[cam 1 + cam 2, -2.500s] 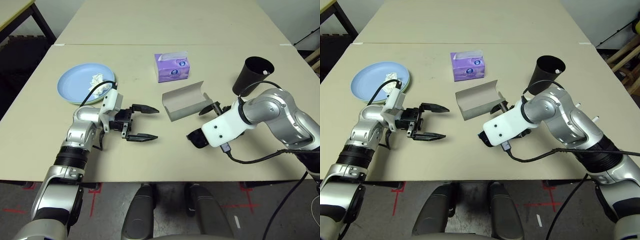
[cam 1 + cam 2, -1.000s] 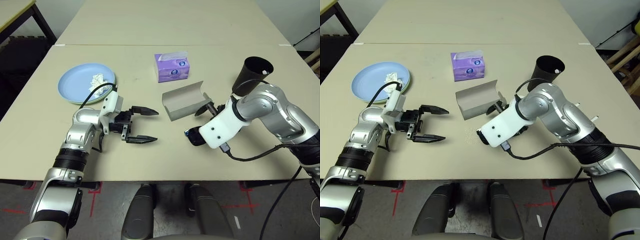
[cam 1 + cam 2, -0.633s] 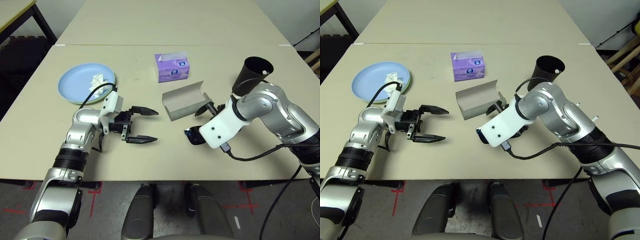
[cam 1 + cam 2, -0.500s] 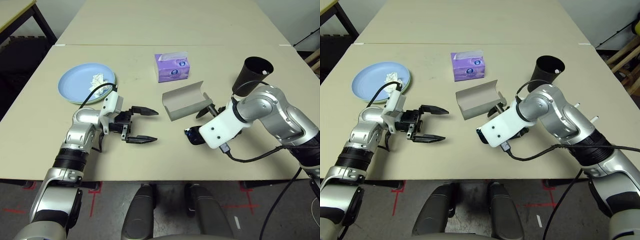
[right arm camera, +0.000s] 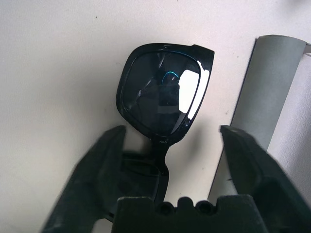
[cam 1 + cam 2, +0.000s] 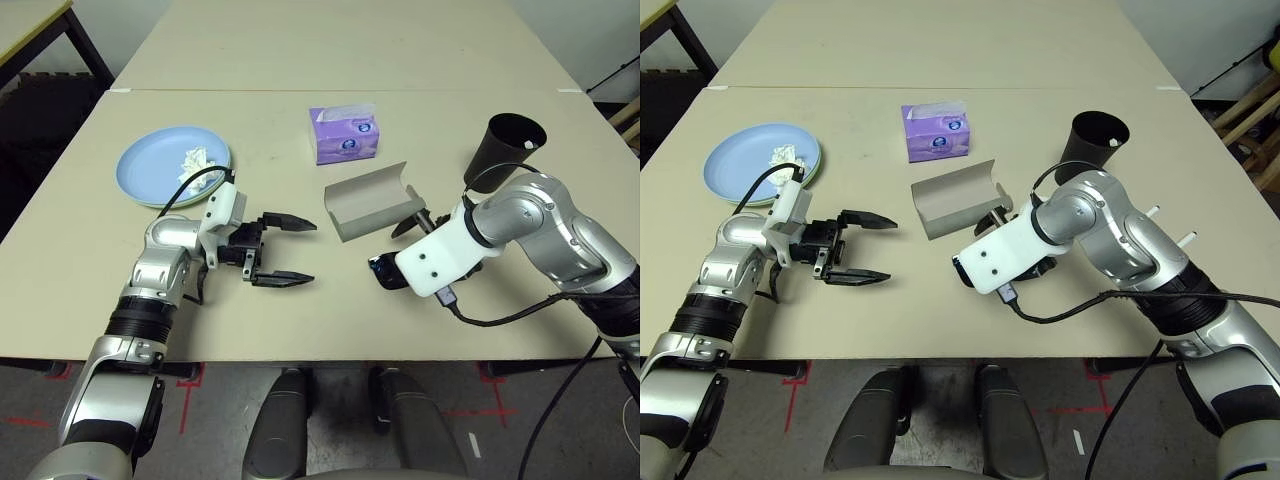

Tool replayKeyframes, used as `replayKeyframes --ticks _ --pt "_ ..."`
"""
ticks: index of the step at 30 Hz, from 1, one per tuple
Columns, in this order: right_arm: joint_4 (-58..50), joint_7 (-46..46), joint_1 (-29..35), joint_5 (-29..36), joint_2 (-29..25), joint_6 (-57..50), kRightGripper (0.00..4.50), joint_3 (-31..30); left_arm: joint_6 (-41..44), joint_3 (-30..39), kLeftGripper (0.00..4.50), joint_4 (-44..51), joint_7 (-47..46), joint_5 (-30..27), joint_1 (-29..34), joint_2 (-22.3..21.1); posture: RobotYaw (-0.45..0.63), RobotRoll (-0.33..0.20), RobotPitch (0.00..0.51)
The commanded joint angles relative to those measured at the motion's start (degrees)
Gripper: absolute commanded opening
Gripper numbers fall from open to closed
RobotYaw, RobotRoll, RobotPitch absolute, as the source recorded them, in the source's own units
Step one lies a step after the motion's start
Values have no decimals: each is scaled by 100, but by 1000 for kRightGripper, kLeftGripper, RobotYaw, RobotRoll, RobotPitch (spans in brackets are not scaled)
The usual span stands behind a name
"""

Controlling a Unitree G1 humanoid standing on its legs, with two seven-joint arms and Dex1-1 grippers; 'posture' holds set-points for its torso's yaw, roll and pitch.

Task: Organize and tidy the items on the table.

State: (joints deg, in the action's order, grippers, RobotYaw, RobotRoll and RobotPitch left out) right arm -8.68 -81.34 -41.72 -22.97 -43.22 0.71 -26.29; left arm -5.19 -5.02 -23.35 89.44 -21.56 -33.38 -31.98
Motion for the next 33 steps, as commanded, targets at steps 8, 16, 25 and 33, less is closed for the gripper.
replayKeyframes --ticks 8,16,25,33 --pt "112 -32 25 17 -48 153 324 -110 40 -26 4500 150 -7 50 86 -56 152 0 176" --pt "170 -77 -112 95 -43 196 323 -49 65 -32 4500 167 -4 48 89 -62 147 0 174" --pt "229 -658 -746 847 -176 -292 323 244 99 -35 4500 115 1 43 52 -50 137 0 171" --pt "801 -323 -1344 748 -24 -72 323 201 90 -23 4500 45 21 40 -9 -41 131 0 168"
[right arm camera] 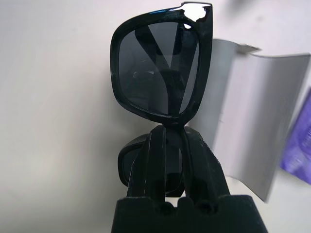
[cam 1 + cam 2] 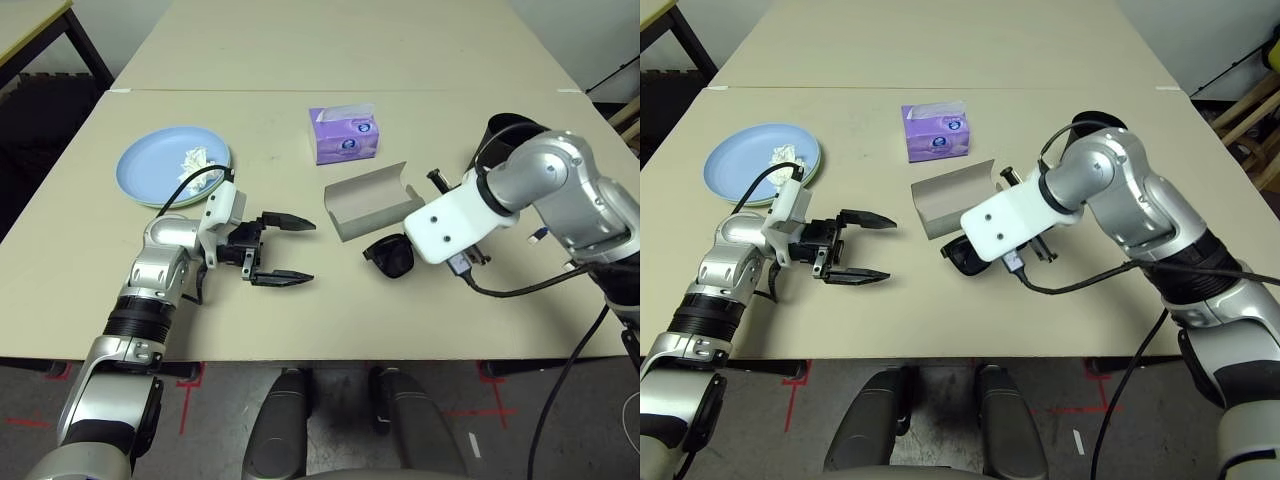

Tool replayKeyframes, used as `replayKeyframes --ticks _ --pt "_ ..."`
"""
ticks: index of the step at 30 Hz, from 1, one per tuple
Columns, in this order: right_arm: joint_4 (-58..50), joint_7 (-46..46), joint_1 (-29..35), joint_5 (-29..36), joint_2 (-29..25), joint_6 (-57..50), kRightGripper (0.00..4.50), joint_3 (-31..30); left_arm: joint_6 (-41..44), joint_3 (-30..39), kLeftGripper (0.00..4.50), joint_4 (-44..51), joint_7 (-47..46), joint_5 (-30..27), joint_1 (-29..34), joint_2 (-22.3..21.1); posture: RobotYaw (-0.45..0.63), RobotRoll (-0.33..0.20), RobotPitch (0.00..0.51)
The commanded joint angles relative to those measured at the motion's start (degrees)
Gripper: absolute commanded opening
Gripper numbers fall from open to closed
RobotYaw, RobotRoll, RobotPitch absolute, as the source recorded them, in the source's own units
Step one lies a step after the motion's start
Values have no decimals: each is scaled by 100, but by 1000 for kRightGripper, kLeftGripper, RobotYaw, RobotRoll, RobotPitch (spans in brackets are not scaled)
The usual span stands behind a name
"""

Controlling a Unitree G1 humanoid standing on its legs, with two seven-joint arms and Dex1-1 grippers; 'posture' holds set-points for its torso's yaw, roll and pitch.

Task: Organize and tidy the items on the table.

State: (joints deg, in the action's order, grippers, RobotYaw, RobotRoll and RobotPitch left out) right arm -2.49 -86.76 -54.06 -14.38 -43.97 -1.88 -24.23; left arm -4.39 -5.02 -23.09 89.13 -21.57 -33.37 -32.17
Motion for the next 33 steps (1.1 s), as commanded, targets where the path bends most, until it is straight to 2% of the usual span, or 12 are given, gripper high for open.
replayKeyframes --ticks 1,6,12,24,33 --pt "248 279 -126 -151 68 266 323 -33 11 -24 4500 11 53 40 -19 -19 130 0 169" --pt "669 746 -181 -582 152 833 323 -189 8 -24 4500 -3 58 40 -39 -16 130 0 171" --pt "967 1152 -284 -936 560 820 323 -280 29 -18 4500 15 77 41 -27 -55 131 0 174" --pt "1530 1062 -735 -1094 861 574 323 -357 26 -21 4500 6 74 48 -54 -44 131 0 167" --pt "1685 1065 -742 -1236 1014 148 323 -423 48 -33 4500 45 76 42 -25 -41 129 0 168"
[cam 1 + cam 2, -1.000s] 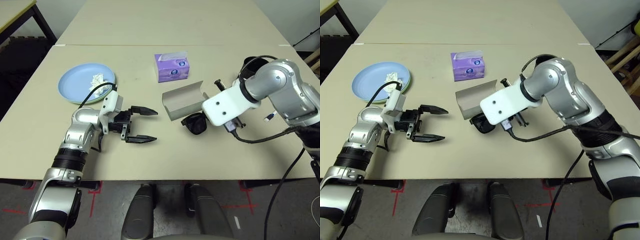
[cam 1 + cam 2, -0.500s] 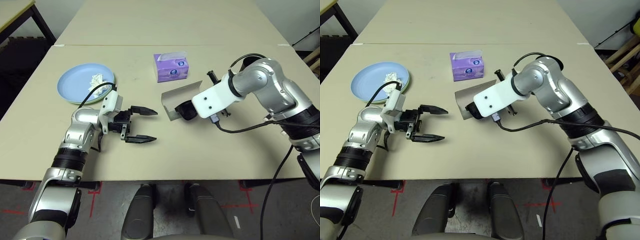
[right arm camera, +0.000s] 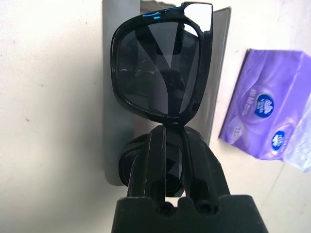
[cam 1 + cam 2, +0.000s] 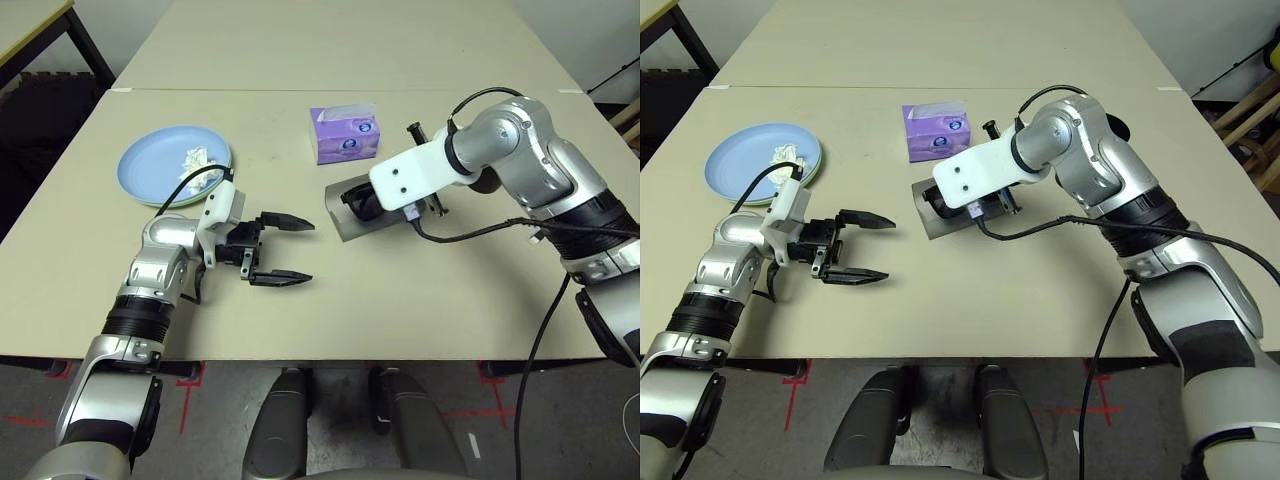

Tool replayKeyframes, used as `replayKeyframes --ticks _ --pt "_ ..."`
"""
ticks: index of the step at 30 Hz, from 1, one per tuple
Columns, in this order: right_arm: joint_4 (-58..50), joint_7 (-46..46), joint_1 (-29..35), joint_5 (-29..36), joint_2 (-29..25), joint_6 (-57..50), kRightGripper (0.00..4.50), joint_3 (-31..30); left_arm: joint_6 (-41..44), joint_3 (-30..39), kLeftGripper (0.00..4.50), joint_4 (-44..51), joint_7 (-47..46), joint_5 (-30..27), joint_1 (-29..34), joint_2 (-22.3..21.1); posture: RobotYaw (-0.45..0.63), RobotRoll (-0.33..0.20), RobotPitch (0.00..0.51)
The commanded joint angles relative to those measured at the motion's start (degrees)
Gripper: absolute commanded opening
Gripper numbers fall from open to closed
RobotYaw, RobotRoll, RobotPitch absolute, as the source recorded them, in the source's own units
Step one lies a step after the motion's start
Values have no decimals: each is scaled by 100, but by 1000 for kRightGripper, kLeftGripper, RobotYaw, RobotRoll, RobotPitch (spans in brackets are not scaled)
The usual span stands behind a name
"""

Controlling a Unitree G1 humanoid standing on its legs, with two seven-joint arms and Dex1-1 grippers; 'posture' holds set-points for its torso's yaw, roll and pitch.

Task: Organize and tidy the items on the table.

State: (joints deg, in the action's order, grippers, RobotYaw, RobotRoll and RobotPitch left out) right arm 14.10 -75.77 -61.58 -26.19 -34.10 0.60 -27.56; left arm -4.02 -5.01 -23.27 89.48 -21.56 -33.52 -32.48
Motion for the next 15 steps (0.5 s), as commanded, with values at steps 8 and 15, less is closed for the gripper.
replayKeyframes --ticks 8,15 --pt "129 2 -90 -208 251 -326 323 -207 23 -35 4500 83 38 42 -6 -16 128 0 172" --pt "464 169 -270 -458 455 -252 323 -334 25 -31 4500 93 11 42 3 -4 133 0 175"
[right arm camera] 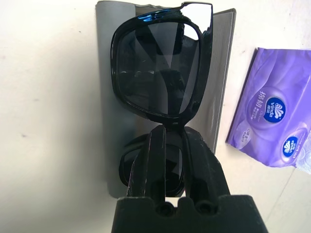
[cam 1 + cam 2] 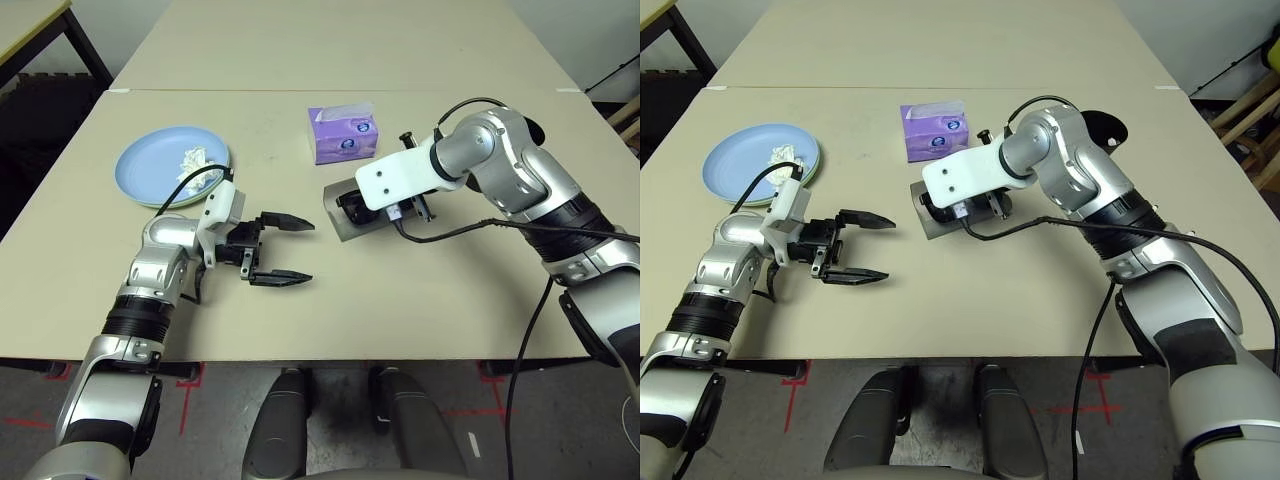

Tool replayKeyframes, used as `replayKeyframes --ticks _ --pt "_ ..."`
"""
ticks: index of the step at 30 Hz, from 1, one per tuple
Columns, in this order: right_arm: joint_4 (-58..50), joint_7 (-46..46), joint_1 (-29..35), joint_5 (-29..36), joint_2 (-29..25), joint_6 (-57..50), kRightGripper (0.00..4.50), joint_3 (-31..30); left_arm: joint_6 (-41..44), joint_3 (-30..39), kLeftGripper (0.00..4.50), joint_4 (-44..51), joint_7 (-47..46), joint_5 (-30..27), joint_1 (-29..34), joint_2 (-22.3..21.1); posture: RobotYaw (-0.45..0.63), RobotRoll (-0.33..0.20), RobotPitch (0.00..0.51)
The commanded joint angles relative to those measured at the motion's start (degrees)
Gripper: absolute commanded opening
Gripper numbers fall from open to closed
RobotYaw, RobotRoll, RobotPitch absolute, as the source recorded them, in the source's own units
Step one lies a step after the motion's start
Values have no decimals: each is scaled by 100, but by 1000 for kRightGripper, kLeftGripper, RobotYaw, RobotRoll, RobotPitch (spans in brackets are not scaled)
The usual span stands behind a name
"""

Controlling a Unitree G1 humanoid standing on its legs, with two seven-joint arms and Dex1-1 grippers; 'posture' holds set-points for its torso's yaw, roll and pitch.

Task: Organize and tidy the items on the table.

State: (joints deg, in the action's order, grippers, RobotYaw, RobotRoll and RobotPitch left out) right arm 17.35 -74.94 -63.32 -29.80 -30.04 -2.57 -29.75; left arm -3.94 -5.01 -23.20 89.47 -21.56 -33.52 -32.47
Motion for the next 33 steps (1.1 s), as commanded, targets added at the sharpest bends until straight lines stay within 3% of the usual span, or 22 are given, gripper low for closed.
replayKeyframes --ticks 1,33 --pt "194 111 -131 -109 75 86 323 -125 16 -31 4500 82 10 43 2 -3 133 0 175" --pt "1081 759 -338 -631 437 670 323 -330 51 -15 4500 141 -23 39 70 -42 144 0 175"
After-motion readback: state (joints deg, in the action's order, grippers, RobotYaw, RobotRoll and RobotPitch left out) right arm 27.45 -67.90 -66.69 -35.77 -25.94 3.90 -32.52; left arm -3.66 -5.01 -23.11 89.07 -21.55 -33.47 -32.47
